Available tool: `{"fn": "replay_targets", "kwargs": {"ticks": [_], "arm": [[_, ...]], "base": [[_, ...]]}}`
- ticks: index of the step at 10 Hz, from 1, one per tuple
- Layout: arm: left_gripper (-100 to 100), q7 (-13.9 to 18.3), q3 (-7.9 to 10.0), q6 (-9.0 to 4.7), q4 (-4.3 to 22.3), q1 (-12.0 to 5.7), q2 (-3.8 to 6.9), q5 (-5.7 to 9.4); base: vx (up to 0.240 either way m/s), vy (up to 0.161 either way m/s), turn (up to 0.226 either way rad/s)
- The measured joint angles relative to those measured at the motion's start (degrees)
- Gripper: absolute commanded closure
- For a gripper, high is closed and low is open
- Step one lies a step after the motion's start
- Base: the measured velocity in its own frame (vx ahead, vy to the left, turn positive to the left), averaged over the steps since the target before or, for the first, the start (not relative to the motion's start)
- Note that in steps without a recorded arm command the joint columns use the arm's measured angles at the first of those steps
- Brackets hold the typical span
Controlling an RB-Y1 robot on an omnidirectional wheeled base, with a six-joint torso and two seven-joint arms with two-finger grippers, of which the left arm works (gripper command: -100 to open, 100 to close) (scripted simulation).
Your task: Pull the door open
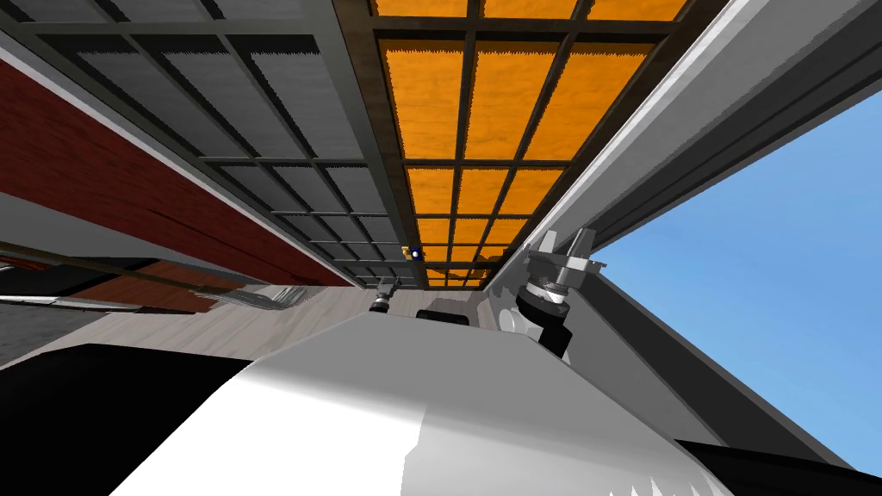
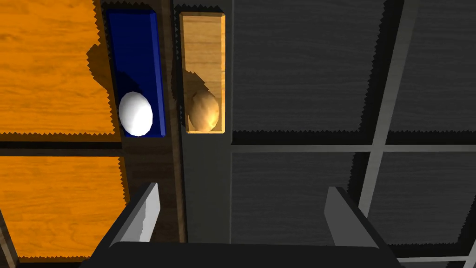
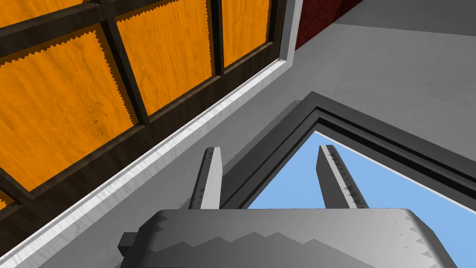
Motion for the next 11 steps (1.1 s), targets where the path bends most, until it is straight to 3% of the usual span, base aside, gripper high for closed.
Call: {"fn": "replay_targets", "kwargs": {"ticks": [3, 5, 6, 7, 8, 9, 11], "arm": [[-100, -0.9, 1.17, -0.01, 1.6, 2.13, 0.75, 0.75], [-100, -1.5, 2.33, -0.07, 4.0, 2.77, 1.86, 1.54], [-100, -1.9, 2.51, 0.97, 2.5, 4.4, 1.4, 1.68], [-100, -2.2, 2.93, 1.38, 3.2, 4.72, 1.81, 2.0], [-100, -2.8, 3.67, 0.88, 5.4, 4.62, 2.37, 2.52], [-100, -3.4, 4.11, 1.21, 5.3, 5.6, 2.14, 2.86], [-100, -4.3, 5.26, 1.9, 6.7, 6.7, 2.7, 3.8]], "base": [[-0.191, 0.006, 0.05], [-0.172, -0.012, 0.045], [-0.14, 0.002, 0.037], [-0.159, 0.013, 0.048], [-0.171, 0.019, 0.038], [-0.168, 0.006, 0.026], [-0.203, 0.013, 0.026]]}}
